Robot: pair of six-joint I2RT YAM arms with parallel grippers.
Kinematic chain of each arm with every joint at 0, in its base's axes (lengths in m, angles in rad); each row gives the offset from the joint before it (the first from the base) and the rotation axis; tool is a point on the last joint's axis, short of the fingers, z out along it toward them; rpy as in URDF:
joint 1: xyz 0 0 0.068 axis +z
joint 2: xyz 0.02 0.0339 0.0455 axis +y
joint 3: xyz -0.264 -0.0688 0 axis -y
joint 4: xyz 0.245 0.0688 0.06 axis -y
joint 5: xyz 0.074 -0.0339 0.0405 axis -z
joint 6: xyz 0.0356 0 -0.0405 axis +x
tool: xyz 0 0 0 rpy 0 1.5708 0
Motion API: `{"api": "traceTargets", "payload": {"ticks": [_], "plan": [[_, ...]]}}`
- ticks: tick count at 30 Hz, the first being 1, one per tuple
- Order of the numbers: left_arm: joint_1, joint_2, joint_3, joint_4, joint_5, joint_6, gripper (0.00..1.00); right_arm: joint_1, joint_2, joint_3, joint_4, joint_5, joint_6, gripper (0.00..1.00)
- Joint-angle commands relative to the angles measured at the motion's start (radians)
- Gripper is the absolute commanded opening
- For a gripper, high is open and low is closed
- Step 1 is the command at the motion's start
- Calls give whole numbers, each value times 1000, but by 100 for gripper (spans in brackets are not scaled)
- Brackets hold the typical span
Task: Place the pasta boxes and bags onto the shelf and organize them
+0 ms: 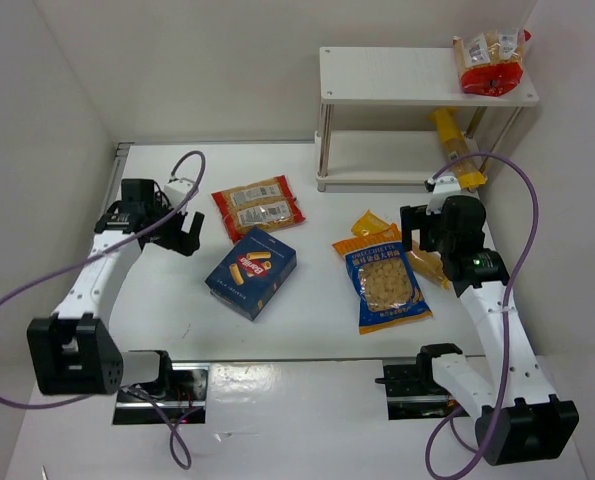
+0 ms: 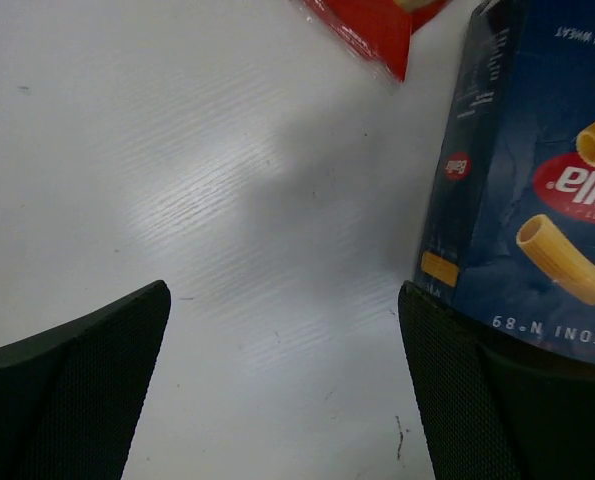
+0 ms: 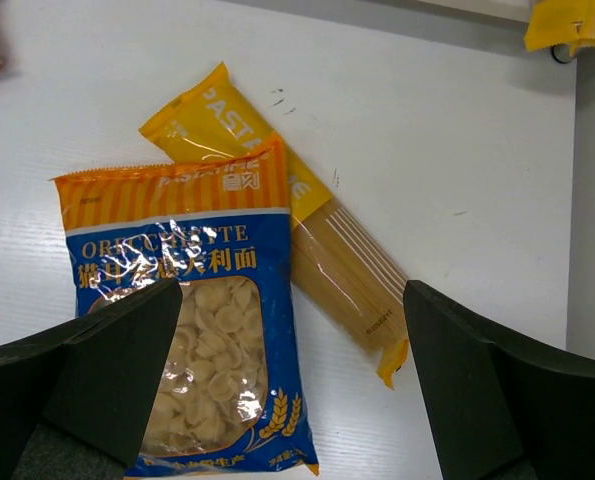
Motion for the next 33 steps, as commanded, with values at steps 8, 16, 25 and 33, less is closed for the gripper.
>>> {"api": "traceTargets", "payload": {"ticks": [8,16,25,33], "plan": [[123,417,214,83,435,134,100,6,-100,-21,38,-71,-51,100],[146,626,349,173,600,8,100,6,-131,-41,38,-99,-89,100],[113,862,516,250,532,-161,100,6,-131,-41,38,-117,-107,100],[102,951,577,255,560,-241,100,6,-111,-50,47,-117,-108,100]]}}
